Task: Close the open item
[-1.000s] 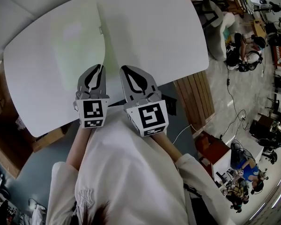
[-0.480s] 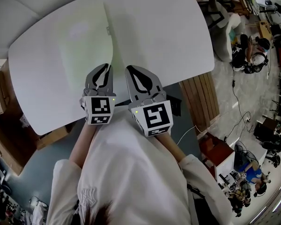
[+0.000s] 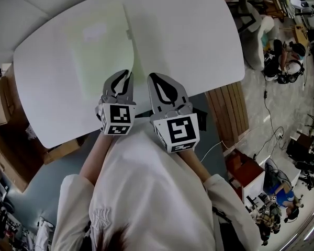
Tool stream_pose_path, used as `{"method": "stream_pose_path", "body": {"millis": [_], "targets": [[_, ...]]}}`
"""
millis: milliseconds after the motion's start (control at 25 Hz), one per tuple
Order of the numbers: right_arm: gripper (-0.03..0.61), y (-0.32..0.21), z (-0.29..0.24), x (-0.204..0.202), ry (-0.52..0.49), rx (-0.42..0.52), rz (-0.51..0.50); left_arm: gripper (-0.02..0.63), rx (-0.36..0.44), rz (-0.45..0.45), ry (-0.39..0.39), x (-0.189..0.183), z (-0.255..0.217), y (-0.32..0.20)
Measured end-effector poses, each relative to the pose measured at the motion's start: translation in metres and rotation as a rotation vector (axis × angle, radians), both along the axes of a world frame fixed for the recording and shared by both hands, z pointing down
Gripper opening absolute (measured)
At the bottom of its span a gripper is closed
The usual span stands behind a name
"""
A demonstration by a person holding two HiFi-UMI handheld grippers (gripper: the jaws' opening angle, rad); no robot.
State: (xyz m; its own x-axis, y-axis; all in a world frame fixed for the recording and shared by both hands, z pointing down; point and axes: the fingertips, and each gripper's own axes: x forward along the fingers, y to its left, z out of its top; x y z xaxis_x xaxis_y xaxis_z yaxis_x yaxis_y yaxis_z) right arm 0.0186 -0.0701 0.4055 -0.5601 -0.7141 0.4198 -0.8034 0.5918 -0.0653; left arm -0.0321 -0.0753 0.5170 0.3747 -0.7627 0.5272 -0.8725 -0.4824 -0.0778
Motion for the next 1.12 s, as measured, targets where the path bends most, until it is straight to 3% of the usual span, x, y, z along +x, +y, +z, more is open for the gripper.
{"method": "stream_pose_path", "body": {"millis": [1120], "targets": [[0.011,-0.001,0.002,0.001,0.003,-0.006,0.012,0.043,-0.043,0.053,-0.064,0.008,0.027,-0.002]]}}
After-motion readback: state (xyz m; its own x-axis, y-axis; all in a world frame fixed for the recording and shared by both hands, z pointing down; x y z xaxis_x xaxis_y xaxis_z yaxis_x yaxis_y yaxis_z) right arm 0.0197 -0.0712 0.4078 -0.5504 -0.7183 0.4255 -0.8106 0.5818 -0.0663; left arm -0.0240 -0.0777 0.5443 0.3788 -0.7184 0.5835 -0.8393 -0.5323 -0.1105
